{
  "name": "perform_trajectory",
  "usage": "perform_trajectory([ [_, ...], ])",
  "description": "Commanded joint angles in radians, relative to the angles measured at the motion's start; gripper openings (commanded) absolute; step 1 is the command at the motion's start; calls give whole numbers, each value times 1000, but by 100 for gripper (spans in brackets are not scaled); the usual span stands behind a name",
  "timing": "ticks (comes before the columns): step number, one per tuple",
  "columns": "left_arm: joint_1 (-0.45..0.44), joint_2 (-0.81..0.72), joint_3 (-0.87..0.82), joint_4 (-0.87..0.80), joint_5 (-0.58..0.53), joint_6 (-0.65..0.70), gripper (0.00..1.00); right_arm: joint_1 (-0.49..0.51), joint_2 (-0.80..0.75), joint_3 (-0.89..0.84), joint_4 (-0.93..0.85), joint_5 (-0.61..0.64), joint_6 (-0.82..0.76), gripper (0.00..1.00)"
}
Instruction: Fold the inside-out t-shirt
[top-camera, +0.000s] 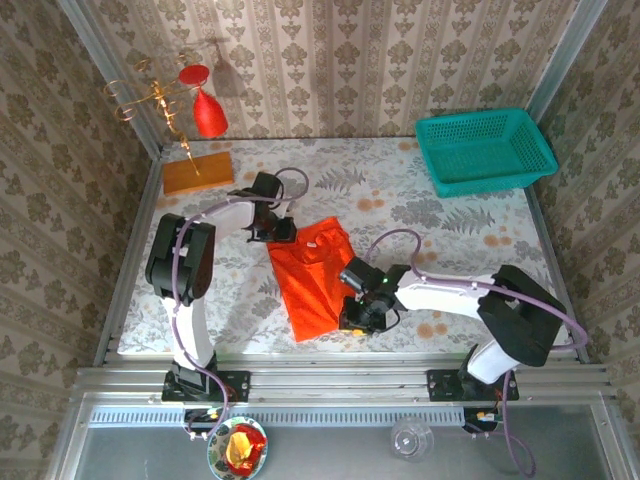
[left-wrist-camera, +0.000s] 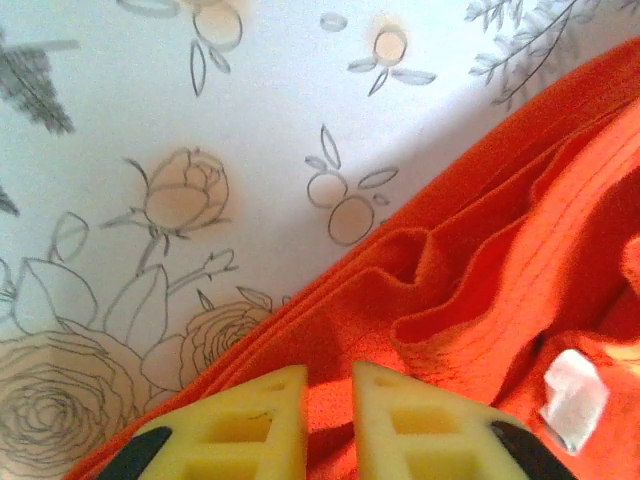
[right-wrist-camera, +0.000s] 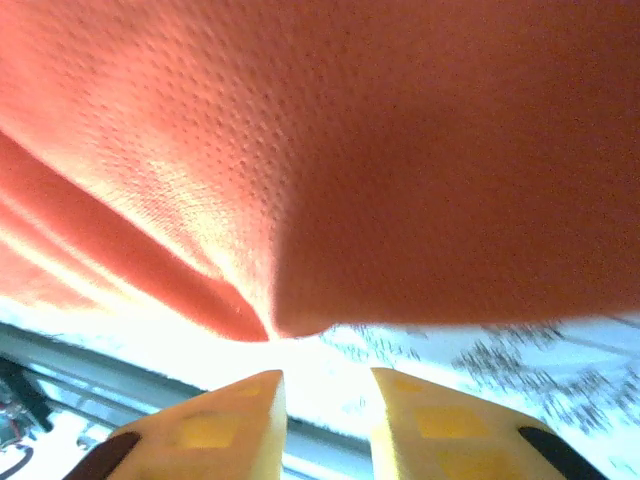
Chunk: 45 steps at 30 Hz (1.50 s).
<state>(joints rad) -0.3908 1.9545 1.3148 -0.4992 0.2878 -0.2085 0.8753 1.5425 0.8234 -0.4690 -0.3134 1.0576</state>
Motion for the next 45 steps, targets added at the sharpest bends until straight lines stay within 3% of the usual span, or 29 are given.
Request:
perform_trajectory([
  [1, 17, -69, 22, -16, 23, 55, 29, -41, -52, 98, -143, 0, -45, 33],
  [7, 48, -189, -11, -50, 31, 65, 43, -127, -3, 240, -304, -39, -247, 36],
  [13, 83, -290, -33, -97, 30, 56, 45, -224, 94, 349, -333, -76, -395, 37],
  [18, 130, -380, -112, -99, 69, -7, 47, -258, 278, 455, -296, -131, -484, 38],
  [23, 161, -483, -248, -68, 101, -71, 50, -264, 363, 376, -233, -115, -450, 37],
  [32, 167, -561, -441, 33, 193, -161, 54, -174, 244, 108, -7, -150, -214, 36],
  [40, 128, -468, -434, 74, 186, -165, 56, -181, 138, 193, -117, -99, -211, 36],
  [45, 68, -348, -319, 28, 76, -104, 53, -226, 92, 260, -204, -71, -259, 36],
])
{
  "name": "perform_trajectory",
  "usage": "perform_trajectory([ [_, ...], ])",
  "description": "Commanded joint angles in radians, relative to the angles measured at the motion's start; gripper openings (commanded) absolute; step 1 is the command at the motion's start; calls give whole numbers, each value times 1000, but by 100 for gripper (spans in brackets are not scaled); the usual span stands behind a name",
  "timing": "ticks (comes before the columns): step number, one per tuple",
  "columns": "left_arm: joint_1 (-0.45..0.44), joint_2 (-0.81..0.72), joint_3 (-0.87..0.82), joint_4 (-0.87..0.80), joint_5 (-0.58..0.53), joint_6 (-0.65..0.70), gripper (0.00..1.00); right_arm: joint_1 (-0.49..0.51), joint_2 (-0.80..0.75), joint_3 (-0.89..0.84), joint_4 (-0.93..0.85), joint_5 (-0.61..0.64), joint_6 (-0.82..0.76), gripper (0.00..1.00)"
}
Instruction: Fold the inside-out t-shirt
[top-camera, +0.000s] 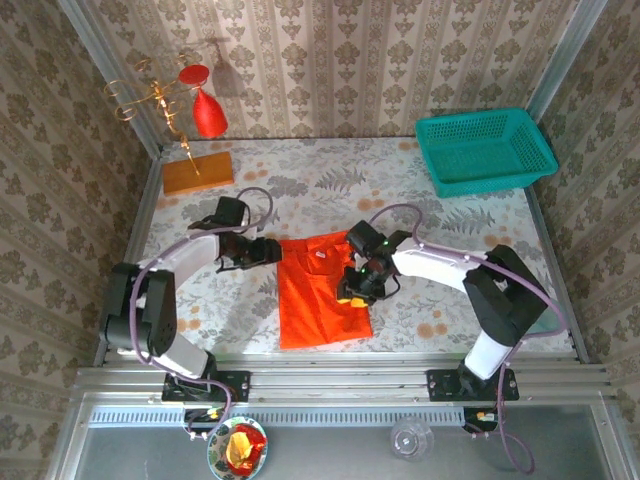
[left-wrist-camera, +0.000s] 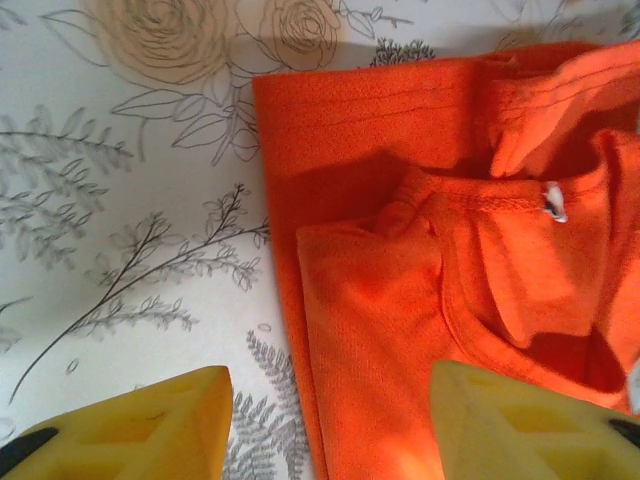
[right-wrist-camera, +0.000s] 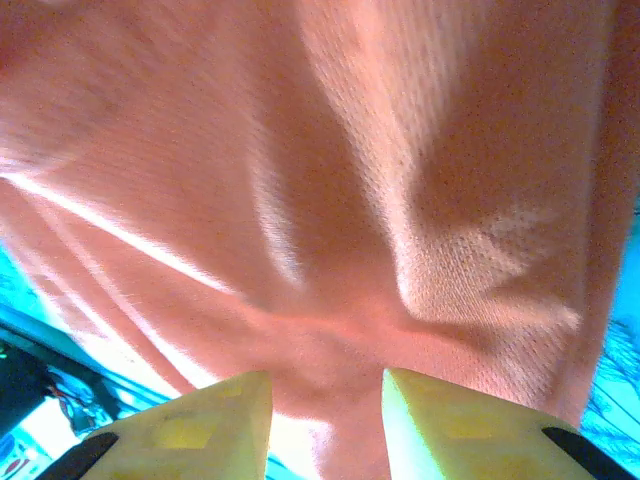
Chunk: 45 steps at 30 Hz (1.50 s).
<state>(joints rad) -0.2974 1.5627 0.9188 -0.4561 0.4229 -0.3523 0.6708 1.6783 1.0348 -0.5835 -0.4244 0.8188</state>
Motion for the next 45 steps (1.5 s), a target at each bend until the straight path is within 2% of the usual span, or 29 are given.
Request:
perform_trajectory([
  [1, -35, 71, 110, -39, -78, 55, 52, -32, -50, 58, -105, 47, -30, 36],
  [5, -58, 143, 198, -105, -169, 109, 51, -73, -77, 75, -132, 56, -51, 36],
  [12, -87, 225, 272, -194, -231, 125, 49, -131, -126, 82, -173, 76, -81, 36],
  [23, -94, 181, 260, -201, -219, 106, 42, -172, -166, 56, -195, 76, -99, 36],
  [33, -92, 120, 243, -216, -189, 95, 45, -175, -173, 41, -192, 73, -98, 37],
  [45, -114, 264, 311, -239, -251, 110, 45, -183, -177, 38, -194, 73, -98, 37],
])
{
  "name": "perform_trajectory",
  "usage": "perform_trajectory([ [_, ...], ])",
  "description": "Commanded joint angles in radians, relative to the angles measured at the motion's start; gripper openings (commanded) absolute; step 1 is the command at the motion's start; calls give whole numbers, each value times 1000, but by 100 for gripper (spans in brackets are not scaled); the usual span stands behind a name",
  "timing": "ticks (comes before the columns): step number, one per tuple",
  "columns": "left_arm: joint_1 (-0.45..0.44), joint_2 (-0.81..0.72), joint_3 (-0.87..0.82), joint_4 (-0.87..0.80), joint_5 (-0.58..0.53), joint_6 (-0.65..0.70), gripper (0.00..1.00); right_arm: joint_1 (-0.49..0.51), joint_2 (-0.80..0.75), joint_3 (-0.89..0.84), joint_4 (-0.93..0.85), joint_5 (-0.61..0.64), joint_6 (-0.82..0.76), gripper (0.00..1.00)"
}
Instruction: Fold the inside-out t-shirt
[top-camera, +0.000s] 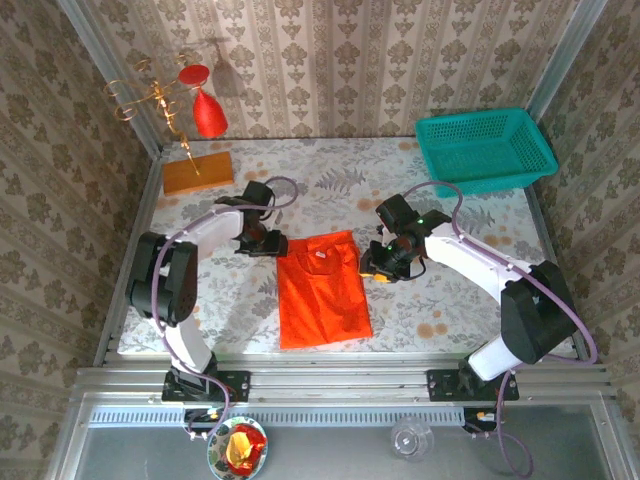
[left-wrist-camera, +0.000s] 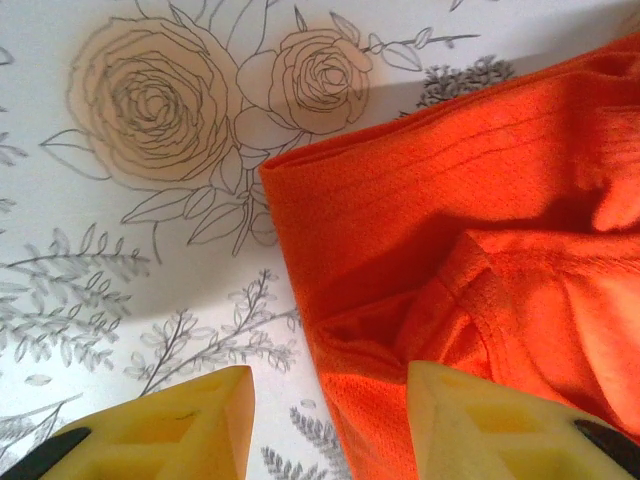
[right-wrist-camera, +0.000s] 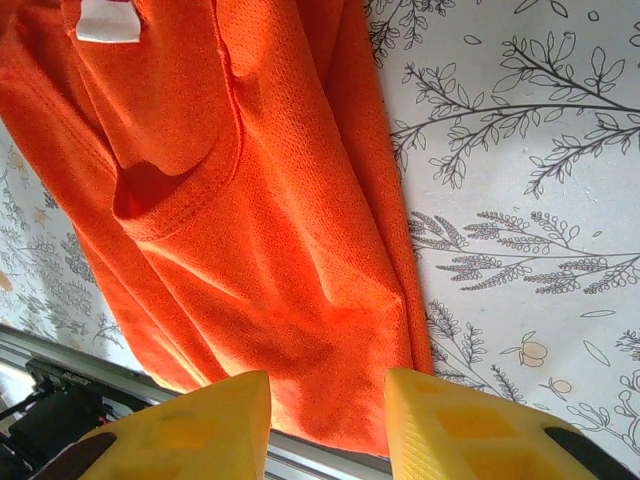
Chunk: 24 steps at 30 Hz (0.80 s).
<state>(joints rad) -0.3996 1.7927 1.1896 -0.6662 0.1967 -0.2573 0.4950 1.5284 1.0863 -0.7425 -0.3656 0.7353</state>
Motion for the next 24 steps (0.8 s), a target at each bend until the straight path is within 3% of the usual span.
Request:
perform_trajectory([
  [1, -13, 47, 46, -29, -23, 15, 45, -7, -27, -14, -35, 14, -14, 37],
  [12, -46, 147, 64, -16, -50, -3, 39, -16, -22, -13, -40, 36, -23, 37],
  [16, -51, 180, 52, -20, -75, -10, 35, -21, 14, 28, -93, 133, -58, 36],
  [24, -92, 177, -16, 20, -75, -26, 13, -27, 198, 164, -84, 218, -144, 37],
])
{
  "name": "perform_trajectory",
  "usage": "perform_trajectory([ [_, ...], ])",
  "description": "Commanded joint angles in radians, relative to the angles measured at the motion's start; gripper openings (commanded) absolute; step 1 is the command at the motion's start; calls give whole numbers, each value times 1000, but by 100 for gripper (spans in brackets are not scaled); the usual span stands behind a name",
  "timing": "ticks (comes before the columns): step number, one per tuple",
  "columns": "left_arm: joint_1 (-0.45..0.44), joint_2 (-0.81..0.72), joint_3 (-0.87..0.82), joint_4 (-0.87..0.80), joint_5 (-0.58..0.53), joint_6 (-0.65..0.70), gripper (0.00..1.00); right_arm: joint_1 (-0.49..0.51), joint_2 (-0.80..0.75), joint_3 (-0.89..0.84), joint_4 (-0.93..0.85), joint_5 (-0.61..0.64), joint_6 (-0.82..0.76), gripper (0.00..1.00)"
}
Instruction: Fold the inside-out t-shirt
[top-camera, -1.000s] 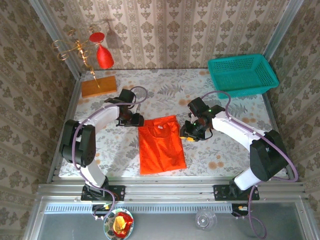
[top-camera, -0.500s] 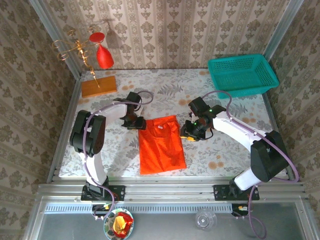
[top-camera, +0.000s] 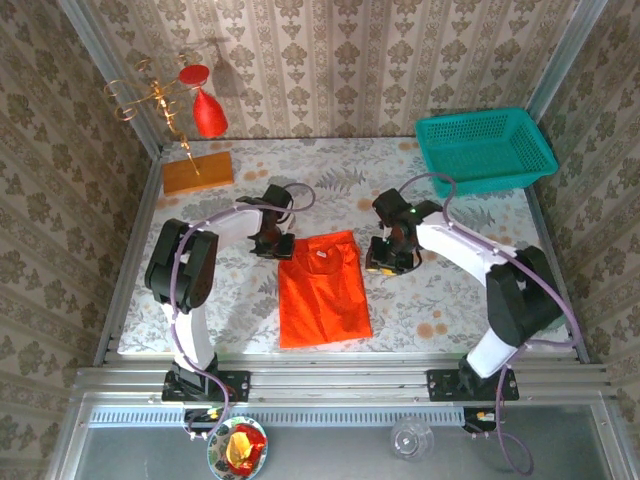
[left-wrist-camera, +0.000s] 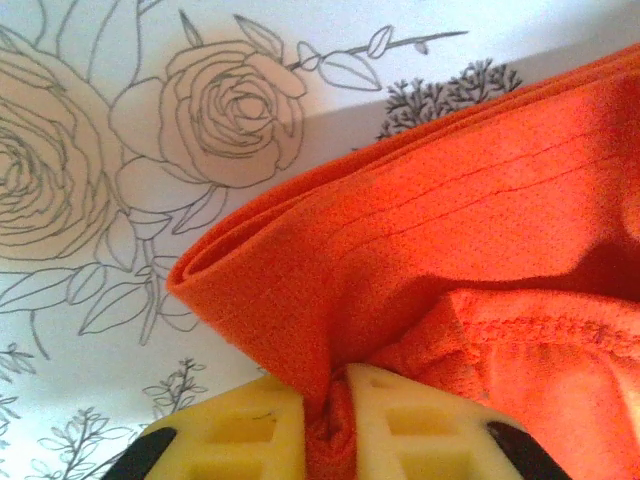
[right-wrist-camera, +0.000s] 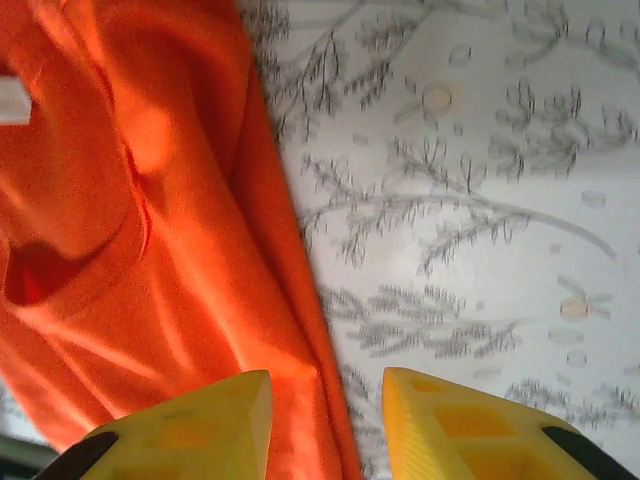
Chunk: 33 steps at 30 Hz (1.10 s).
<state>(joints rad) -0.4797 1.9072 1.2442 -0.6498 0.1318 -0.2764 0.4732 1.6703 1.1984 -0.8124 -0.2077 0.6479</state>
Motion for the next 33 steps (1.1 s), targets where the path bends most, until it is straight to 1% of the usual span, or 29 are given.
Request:
perform_trajectory([
  [1, -11, 54, -75, 7, -11, -7, 11, -5, 85, 75, -3, 63, -72, 38],
  [5, -8, 26, -83, 15, -18, -3, 4, -8, 222, 191, 25, 48, -154, 40],
  [9, 0, 12, -78, 7, -23, 2, 0, -13, 329, 311, 16, 12, -190, 43],
  [15, 4, 13, -68, -4, -19, 8, 0, -18, 422, 398, -5, -14, -204, 48],
  [22, 7, 19, -61, -2, -13, 14, 0, -21, 514, 447, -17, -34, -215, 49],
  [26, 12, 23, -62, 1, -9, 16, 0, -18, 551, 454, -21, -43, -207, 47],
  [30, 16, 19, -65, 4, -6, 17, 0, -2, 553, 445, -35, -15, -177, 42],
  [33, 16, 16, -65, 4, -2, 19, 0, 23, 559, 450, -52, 5, -152, 40],
])
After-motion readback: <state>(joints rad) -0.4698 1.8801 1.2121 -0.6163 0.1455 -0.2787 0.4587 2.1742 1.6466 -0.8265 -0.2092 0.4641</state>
